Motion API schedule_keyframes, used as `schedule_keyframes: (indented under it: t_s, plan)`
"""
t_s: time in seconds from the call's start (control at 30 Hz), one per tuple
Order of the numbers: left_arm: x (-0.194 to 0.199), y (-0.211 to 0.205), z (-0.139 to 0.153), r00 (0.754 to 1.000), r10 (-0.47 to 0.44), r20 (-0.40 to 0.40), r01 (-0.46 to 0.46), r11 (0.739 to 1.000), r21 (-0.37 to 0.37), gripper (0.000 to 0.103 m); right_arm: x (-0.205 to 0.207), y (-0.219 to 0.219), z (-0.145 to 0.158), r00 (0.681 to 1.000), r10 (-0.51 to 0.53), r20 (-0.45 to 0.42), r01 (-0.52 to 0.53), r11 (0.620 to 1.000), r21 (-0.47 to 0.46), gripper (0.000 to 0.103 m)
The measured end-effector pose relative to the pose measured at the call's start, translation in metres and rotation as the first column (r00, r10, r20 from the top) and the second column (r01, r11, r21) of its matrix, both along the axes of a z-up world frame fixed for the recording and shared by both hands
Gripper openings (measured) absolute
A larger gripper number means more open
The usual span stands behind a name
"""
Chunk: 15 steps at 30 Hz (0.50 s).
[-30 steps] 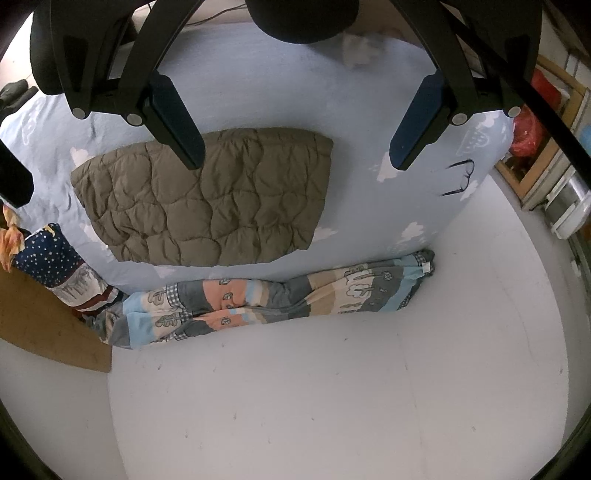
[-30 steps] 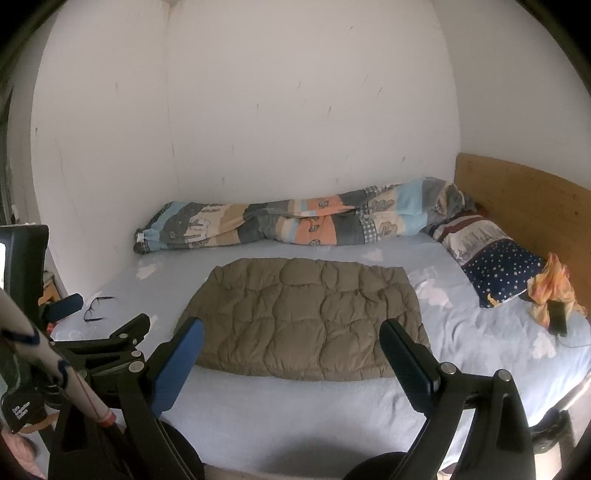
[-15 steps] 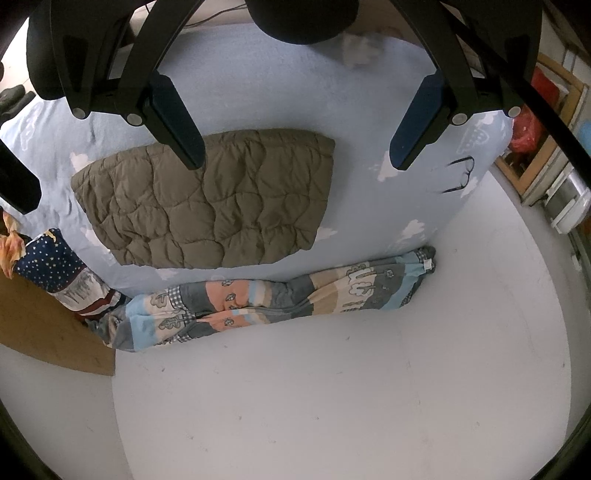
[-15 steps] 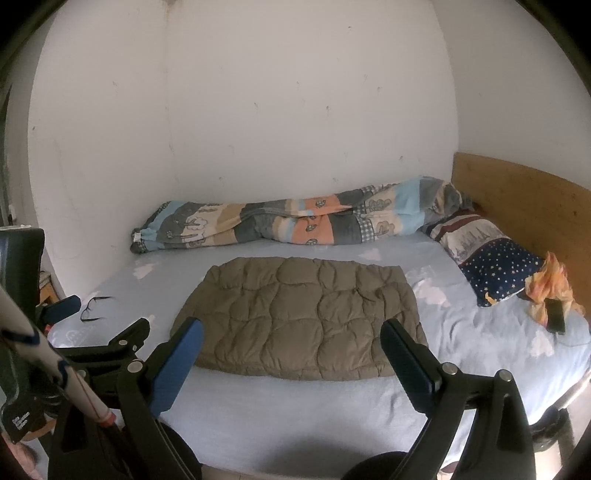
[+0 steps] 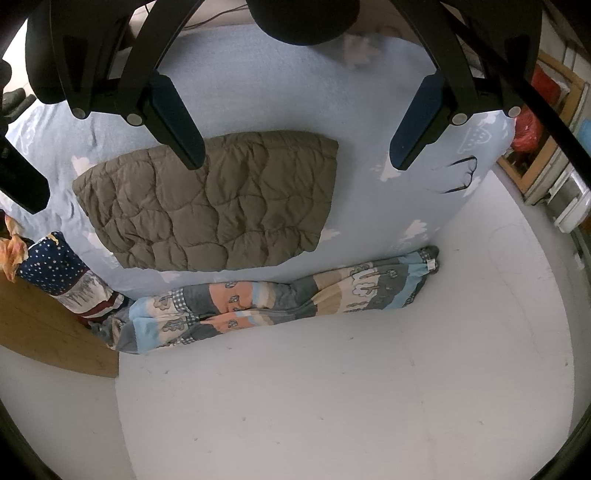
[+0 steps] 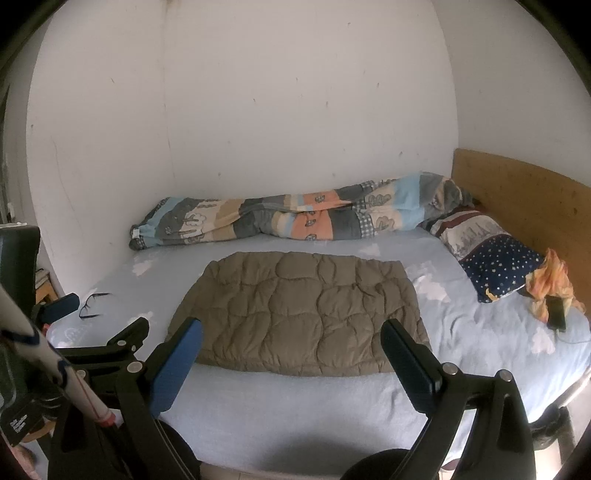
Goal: Fold large clothes
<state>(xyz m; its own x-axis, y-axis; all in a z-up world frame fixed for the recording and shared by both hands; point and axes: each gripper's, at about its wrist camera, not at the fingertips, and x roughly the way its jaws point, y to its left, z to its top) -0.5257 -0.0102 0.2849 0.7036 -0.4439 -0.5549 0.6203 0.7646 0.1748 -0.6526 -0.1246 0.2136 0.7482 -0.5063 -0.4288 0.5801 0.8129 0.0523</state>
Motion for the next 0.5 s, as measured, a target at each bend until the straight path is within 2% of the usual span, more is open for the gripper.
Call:
schedule_keyframes:
  t_s: [0.5]
  plan:
    - [-0.0014, 0.0004, -0.0036, 1.000, -0.008, -0.002, 0.008, 1.000, 0.002, 0.100, 0.0000, -0.0010, -0.0036, 1.000, 0.000, -0.010, 0.000, 1.000, 0.005, 0.099]
